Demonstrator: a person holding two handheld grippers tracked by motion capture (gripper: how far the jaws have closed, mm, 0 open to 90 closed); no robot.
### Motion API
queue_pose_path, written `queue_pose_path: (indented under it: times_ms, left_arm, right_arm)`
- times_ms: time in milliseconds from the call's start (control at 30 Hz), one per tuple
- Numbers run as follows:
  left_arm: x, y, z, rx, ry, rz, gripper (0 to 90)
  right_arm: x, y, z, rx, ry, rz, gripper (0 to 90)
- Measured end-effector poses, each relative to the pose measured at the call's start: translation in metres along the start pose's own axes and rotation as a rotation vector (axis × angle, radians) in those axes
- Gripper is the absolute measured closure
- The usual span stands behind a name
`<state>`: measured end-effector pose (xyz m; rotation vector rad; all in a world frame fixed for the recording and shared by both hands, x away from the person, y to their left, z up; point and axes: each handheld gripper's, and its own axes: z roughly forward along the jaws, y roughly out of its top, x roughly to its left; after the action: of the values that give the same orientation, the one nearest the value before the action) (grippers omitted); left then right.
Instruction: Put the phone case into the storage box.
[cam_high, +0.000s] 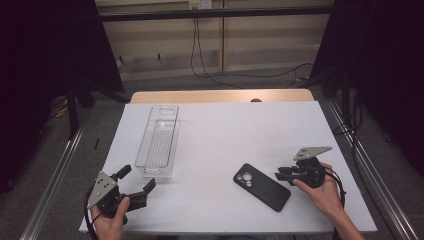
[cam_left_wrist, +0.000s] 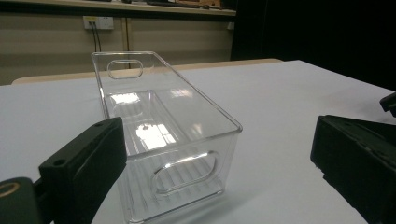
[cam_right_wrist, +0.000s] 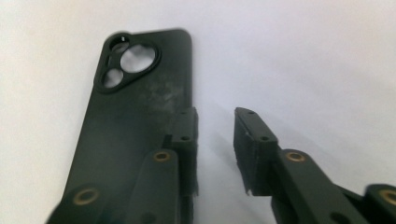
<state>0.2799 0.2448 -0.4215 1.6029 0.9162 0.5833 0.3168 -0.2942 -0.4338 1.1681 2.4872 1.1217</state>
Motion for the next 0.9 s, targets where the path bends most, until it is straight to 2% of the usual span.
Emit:
queue_pose_path:
  times_ms: [200, 500, 667, 800, 900]
  left_arm:
    - [0.002, -0.001, 0.001, 0.005, 0.01, -0.006, 3.5]
    - [0.002, -0.001, 0.002, 0.006, 0.011, -0.006, 3.5]
    - [0.001, -0.001, 0.003, 0.009, 0.011, -0.003, 3.5]
    - [0.001, -0.001, 0.004, 0.013, 0.006, -0.002, 3.5]
    - [0.0, -0.001, 0.004, 0.008, 0.005, -0.005, 3.5]
  right_arm:
    - [0.002, 0.0, -0.009, -0.07, -0.016, 0.013, 54.1]
    - [0.006, -0.014, -0.027, -0.15, -0.046, 0.065, 15.9]
    - [0.01, -0.02, -0.032, -0.145, -0.023, 0.066, 3.5]
    - [0.016, -0.019, -0.031, -0.155, 0.014, 0.074, 3.2]
    - [0.022, -0.013, -0.026, -0.149, 0.016, 0.068, 4.7]
